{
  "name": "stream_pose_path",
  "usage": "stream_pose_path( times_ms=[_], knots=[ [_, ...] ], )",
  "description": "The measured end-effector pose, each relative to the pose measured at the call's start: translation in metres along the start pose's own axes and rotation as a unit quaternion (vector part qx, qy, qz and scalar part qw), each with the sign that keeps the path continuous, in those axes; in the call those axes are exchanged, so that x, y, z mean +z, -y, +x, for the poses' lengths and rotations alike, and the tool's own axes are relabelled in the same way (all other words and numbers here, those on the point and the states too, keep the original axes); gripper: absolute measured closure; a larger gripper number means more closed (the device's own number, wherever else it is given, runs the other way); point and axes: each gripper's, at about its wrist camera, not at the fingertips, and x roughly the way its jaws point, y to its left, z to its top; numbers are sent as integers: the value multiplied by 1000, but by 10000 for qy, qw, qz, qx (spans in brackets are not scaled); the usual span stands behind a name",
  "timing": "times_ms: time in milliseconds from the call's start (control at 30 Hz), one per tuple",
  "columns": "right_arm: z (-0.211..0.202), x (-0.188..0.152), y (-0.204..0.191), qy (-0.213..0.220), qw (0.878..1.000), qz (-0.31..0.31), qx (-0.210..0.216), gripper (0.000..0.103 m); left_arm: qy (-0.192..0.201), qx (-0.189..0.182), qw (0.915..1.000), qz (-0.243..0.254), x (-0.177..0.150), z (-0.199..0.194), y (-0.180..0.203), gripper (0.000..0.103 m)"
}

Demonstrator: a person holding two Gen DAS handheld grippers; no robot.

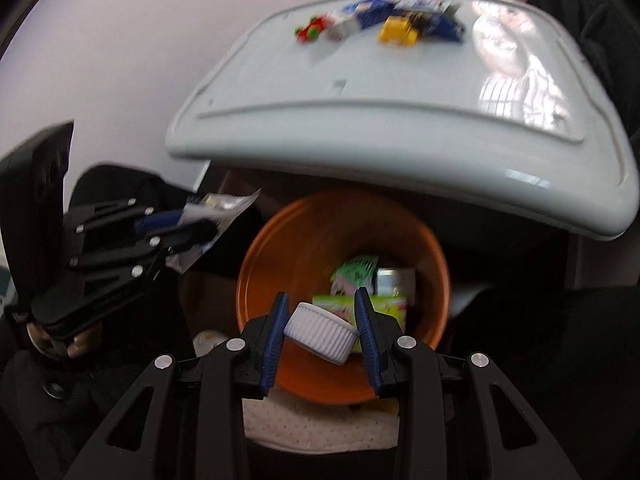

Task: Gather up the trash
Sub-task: 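Carry packet and bottle cap over the bucket and open both tools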

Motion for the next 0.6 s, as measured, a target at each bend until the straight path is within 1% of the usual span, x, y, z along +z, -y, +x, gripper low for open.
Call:
stream_pose_path(
  times_ms=[200,367,400,433,467,500,600],
  knots=[
    [9,-5,-3,-241,9997,-62,-35,68,-340,-151,9992,-147,-1,16,-6,88],
    [16,-2,-3,-394,9992,-79,-21,67,-450,-232,9986,-174,0,22,-7,87],
    [16,-2,-2,-402,9992,-72,-11,57,-470,-173,9986,-178,0,23,-7,70],
    [16,-2,-2,-408,9991,-73,-5,49,-520,-89,9984,-198,1,24,-9,57],
    [17,0,-2,-388,9992,-79,-22,36,-546,6,9982,-229,1,25,-10,33],
    [14,0,-2,-315,9994,-90,-62,31,-529,64,9981,-296,1,24,-13,26],
    [5,2,-1,-145,9998,-74,-86,31,-437,-20,9981,-441,1,20,-19,26]
  ],
)
